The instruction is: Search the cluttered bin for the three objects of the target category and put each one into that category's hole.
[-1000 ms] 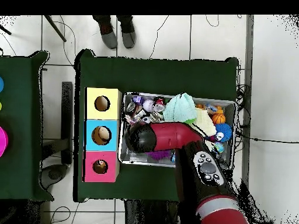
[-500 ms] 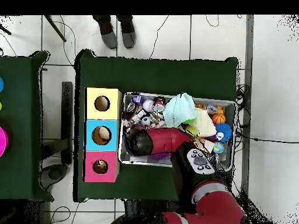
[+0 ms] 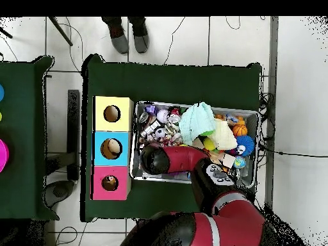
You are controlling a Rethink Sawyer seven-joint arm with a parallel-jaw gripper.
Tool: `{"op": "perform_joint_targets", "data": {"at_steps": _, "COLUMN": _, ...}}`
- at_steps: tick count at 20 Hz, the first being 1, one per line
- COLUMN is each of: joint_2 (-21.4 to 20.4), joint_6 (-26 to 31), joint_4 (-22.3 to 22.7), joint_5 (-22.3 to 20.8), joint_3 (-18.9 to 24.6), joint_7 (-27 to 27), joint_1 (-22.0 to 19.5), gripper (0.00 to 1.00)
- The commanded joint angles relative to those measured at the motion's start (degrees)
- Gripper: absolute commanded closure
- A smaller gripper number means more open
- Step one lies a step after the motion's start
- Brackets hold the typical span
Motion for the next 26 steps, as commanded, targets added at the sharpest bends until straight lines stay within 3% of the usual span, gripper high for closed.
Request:
{"op": "perform_joint_targets", "data": {"at_steps": 1, "joint_2": 8.32, "joint_6": -5.49, "joint_4": -5.59, "joint_5": -1.89, "joint_3": 1.60, "joint_7": 5.16, "joint_1": -0.27, "gripper": 0.00}}
{"op": "perform_joint_targets", "data": {"at_steps": 2, "joint_2": 8.37, "joint_6": -6.93, "joint_4": -5.32, "joint_5": -2.21, "joint_3": 1.65, "joint_7": 5.50, "joint_1": -0.43, "gripper": 0.00}}
{"op": "perform_joint_targets", "data": {"at_steps": 3, "joint_2": 8.41, "joint_6": -8.37, "joint_4": -5.05, "joint_5": -2.53, "joint_3": 1.70, "joint_7": 5.83, "joint_1": -0.58, "gripper": 1.00}}
{"op": "perform_joint_targets", "data": {"at_steps": 6, "joint_2": 8.28, "joint_6": -8.45, "joint_4": -4.98, "joint_5": -2.42, "joint_3": 1.57, "joint_7": 5.95, "joint_1": -0.48, "gripper": 1.00}}
{"op": "perform_joint_targets", "data": {"at_steps": 10, "joint_2": 5.17, "joint_6": -3.72, "joint_4": -2.51, "joint_5": -0.85, "joint_3": 1.84, "joint_7": 5.75, "joint_1": -0.70, "gripper": 1.00}}
{"op": "perform_joint_targets", "data": {"at_steps": 15, "joint_2": -13.35, "joint_6": 6.61, "joint_4": 11.02, "joint_5": 3.77, "joint_3": 1.55, "joint_7": 8.52, "joint_1": -0.96, "gripper": 1.00}}
{"op": "perform_joint_targets", "data": {"at_steps": 17, "joint_2": -19.29, "joint_6": 12.49, "joint_4": 13.53, "joint_5": 6.31, "joint_3": 1.88, "joint_7": 7.90, "joint_1": -1.13, "gripper": 1.00}}
{"op": "perform_joint_targets", "data": {"at_steps": 21, "joint_2": -26.65, "joint_6": 23.34, "joint_4": 13.78, "joint_5": 9.56, "joint_3": -0.96, "joint_7": 6.75, "joint_1": 1.49, "gripper": 1.00}}
{"op": "perform_joint_targets", "data": {"at_steps": 26, "joint_2": -29.98, "joint_6": 28.95, "joint_4": 13.41, "joint_5": 10.25, "joint_3": -1.46, "joint_7": 5.60, "joint_1": 1.89, "gripper": 1.00}}
